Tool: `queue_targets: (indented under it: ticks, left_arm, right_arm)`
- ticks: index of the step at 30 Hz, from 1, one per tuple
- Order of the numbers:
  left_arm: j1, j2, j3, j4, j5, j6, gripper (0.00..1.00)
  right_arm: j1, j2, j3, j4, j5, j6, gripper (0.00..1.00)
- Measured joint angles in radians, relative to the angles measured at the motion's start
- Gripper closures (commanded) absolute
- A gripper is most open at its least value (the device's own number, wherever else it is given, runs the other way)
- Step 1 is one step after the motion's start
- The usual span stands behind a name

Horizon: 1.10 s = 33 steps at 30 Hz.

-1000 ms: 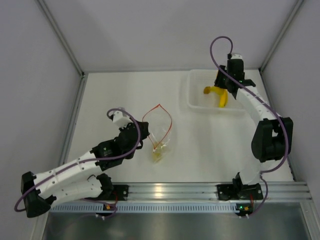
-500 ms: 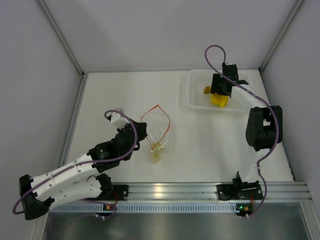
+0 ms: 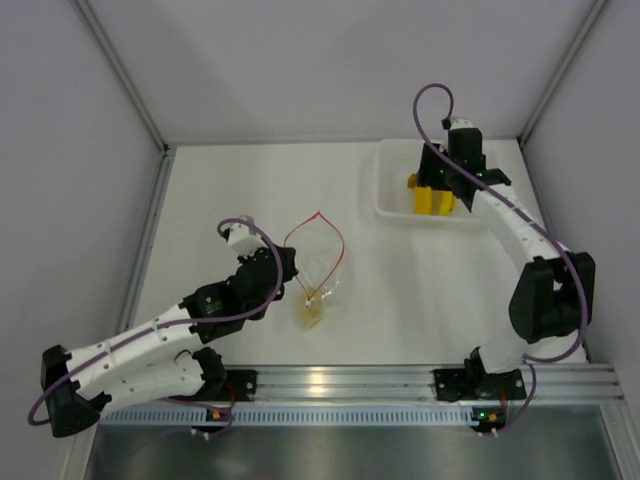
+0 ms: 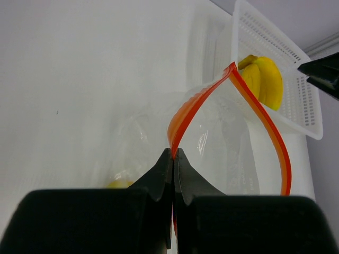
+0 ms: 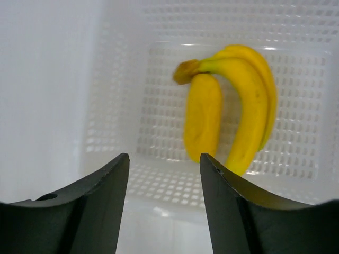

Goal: Open the zip-top bag and remove the fake food

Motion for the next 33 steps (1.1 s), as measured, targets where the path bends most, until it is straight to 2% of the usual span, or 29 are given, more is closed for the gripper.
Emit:
queue_targets:
  ticks: [3,7,11,19,23,33]
  left_arm:
    - [0.001,0.014,0.000,0.000,0.003,0.000,1.00]
    - [0.001,0.030,0.000,0.000,0.002,-0.010,1.00]
    - [0.001,0.037,0.000,0.000,0.002,-0.016,1.00]
    - [0.001,0.067,0.018,0.000,0.008,-0.033,1.00]
    - [0.002,0.081,0.021,0.000,0.023,-0.042,1.00]
    - [0.002,0.082,0.021,0.001,0.031,-0.044,1.00]
  right_arm:
    - [0.095,-0.156,-0.051,0.003,-0.025,0.024,0.58]
    - [0.306,-0.321,-0.087,0.019,-0.045,0.070,0.66]
    - [0.504,-0.404,-0.114,0.021,-0.031,0.112,0.66]
    - [0.811,-0.420,-0.177,0.009,0.075,0.184,0.68]
    - [0.875,-0.415,-0.192,-0.005,0.116,0.208,0.69]
    - [0.895,-0.375,-0.249,-0.037,0.204,0.245,0.71]
